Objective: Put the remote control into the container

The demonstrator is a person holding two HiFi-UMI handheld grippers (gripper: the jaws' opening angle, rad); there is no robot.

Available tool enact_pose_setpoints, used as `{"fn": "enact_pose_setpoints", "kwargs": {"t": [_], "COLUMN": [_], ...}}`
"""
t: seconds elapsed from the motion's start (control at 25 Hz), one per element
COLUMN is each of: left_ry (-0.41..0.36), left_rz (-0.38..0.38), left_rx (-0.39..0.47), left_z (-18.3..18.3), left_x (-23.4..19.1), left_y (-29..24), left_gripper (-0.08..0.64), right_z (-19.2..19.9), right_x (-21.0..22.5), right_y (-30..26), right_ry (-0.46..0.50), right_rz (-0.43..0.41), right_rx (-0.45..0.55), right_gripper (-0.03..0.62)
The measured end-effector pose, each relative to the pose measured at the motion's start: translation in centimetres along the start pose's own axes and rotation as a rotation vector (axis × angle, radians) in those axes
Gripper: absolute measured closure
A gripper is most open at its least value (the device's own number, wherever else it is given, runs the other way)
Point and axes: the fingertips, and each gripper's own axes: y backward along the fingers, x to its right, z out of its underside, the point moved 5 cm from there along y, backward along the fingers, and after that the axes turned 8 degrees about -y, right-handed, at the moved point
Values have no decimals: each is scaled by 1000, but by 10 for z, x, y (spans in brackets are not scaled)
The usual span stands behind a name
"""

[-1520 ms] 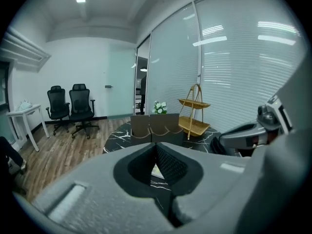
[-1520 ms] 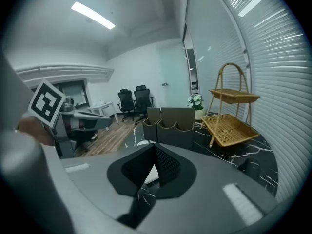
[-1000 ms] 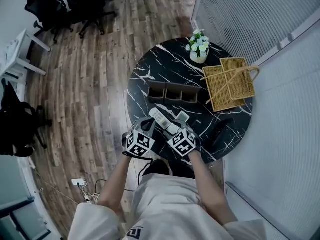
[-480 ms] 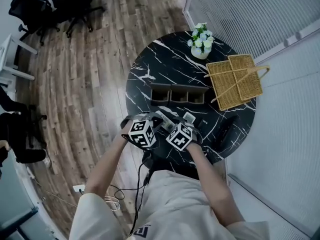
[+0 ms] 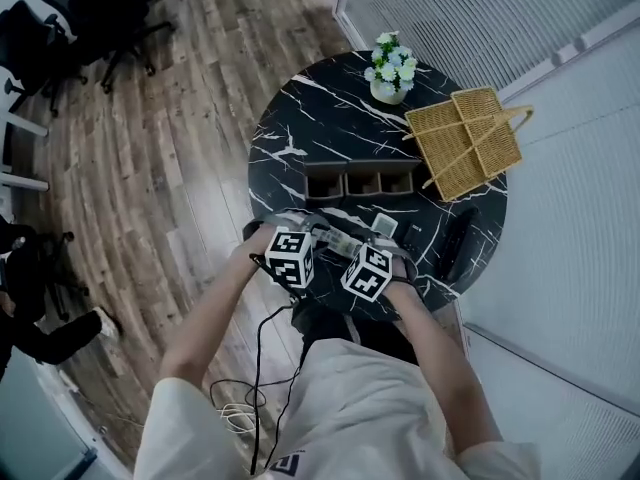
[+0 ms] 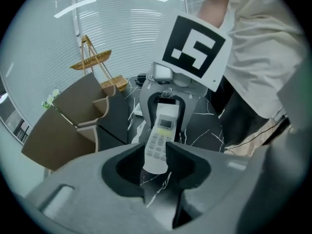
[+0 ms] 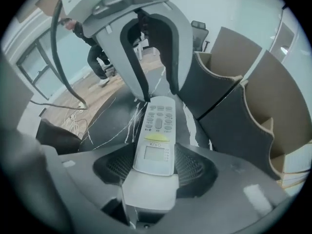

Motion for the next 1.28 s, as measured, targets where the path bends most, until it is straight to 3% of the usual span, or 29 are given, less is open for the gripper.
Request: {"fn": "enact_pose_setpoints", "kwargs": {"t": [0.24, 0.36, 0.56, 0.8, 0.92, 1.08, 1.16, 1.28], "left_ry": [-50, -71, -99, -143, -146, -72, 3, 186], "left_rz": [82, 105, 129, 21, -45, -154, -237, -392], "left_rx": [-61, -94, -94, -68, -22, 39, 76, 144], "left_z": [-4, -7, -14, -11, -9, -10, -13, -21], "left_x": [10, 14, 20, 12, 10, 10, 8, -1], "left_y": [-17, -29, -42, -57, -55, -43, -35, -17], "left_gripper": [290, 267, 256, 295, 296, 296, 296, 297], "right_z": [-1, -3, -15, -21, -23, -27, -26, -23], "right_x": [-9, -14, -16, -10, -6, 6, 13, 22], "right_y": [9, 17, 31, 50, 57, 84, 102, 116], "right_ry": [72, 112, 129, 163, 163, 19, -141, -402], "right_rz": [11, 17, 10, 21, 40, 68, 40, -65], "right_rx": [-76, -96, -48, -9, 86, 290, 440, 612], "right_gripper": [333, 333, 336, 336, 335, 267, 264, 267]}}
